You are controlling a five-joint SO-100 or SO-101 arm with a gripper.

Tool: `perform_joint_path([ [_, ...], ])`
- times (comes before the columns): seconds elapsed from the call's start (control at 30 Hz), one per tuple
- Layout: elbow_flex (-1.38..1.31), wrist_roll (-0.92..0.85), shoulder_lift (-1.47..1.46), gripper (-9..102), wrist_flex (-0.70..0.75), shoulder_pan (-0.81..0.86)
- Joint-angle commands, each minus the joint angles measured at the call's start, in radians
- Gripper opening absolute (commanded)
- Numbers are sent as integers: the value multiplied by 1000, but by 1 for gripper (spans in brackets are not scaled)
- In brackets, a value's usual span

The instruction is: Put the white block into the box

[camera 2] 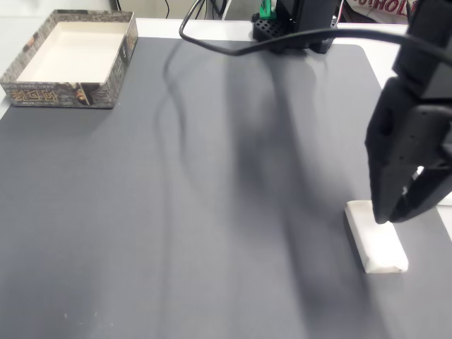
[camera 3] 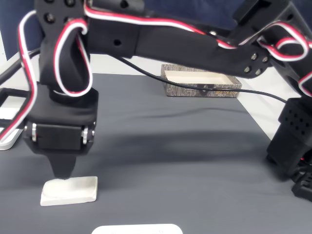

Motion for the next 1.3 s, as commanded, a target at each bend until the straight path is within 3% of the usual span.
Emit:
perform_joint_path([
  [0.0, -69, 41, 20, -1, 6, -12],
  [0.17, -67, 83, 20, 6, 9, -6],
  [1.27, 21, 137, 103, 24, 11, 72],
])
